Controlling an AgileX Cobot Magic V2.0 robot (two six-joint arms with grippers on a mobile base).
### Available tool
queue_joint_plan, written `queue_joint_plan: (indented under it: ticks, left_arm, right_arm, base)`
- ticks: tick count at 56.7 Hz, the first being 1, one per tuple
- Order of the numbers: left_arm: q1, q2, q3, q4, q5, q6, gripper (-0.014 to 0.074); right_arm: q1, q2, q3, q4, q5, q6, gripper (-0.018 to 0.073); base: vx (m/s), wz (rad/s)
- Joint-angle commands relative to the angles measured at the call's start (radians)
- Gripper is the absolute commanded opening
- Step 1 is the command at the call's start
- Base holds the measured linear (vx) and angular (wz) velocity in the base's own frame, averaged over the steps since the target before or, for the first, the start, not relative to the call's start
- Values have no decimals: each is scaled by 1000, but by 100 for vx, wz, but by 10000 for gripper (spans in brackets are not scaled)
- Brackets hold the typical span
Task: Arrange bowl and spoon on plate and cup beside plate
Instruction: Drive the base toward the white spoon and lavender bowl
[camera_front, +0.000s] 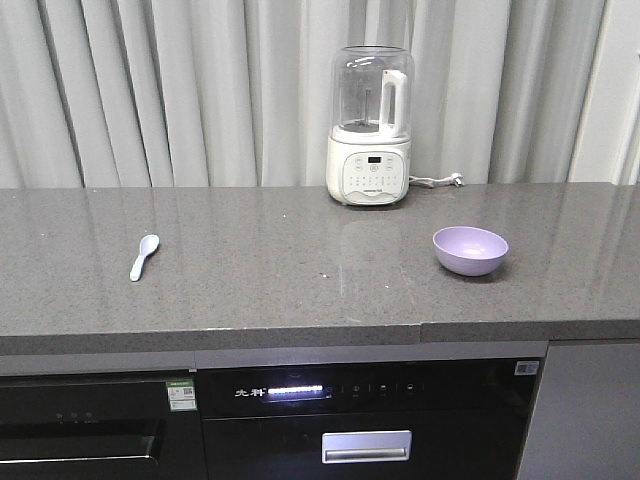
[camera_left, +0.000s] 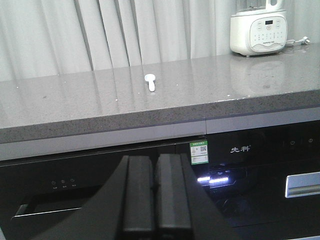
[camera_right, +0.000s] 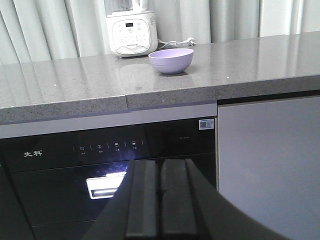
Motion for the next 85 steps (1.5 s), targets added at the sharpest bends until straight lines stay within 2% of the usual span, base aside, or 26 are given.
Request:
queue_joint_plan:
  ticks: [1, 56, 85]
  left_arm:
    - [0, -15, -26, -9, -74, -3, -3]
    - [0, -15, -26, -9, -74, -3, -3]
    - [0, -15, -26, -9, -74, -3, -3]
  right_arm:
    - [-6, -4, 3, -10, -86, -4, -8]
    - [-6, -4, 3, -10, -86, -4, -8]
    - [-6, -4, 3, -10, -86, -4, -8]
  base:
    - [0, 0]
    - [1, -1]
    - [18, 1]
